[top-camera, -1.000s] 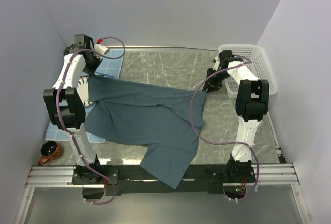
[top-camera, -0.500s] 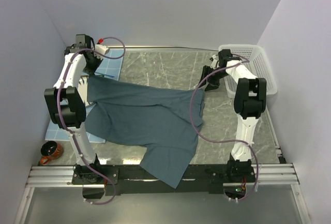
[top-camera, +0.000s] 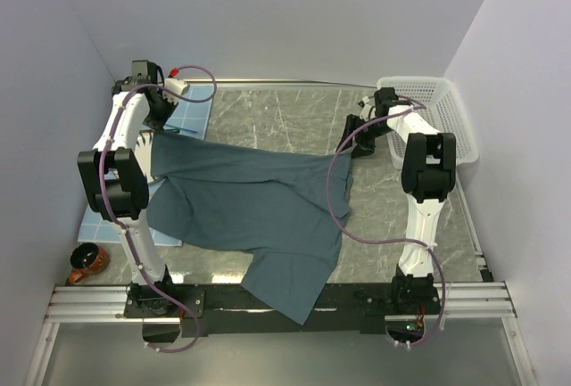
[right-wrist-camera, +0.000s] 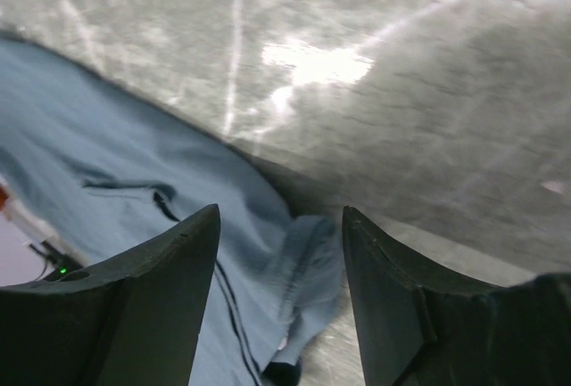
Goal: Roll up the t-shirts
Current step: Fold the T-shirt at the center of the board.
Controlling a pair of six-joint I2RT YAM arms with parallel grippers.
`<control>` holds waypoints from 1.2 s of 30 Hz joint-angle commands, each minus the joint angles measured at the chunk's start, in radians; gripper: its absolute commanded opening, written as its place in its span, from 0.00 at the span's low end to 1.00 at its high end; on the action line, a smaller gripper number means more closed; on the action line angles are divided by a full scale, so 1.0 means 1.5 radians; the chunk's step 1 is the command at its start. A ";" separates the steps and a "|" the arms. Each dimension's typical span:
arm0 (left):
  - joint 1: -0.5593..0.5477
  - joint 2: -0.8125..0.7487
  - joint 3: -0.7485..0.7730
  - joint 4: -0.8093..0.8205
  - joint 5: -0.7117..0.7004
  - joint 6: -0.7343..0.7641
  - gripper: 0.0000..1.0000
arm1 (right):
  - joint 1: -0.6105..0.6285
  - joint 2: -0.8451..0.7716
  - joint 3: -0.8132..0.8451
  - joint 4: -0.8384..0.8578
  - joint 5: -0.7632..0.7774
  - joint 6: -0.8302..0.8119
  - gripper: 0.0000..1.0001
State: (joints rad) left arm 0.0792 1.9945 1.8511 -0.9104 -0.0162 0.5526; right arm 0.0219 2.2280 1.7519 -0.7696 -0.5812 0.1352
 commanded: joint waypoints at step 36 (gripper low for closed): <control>0.025 0.003 0.019 -0.030 -0.028 0.012 0.01 | 0.060 0.059 0.050 0.059 0.068 0.044 0.63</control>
State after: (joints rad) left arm 0.1200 1.9980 1.8622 -0.9691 -0.0685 0.5793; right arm 0.0959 2.3100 1.8397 -0.6830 -0.5606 0.1944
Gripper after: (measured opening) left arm 0.028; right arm 0.640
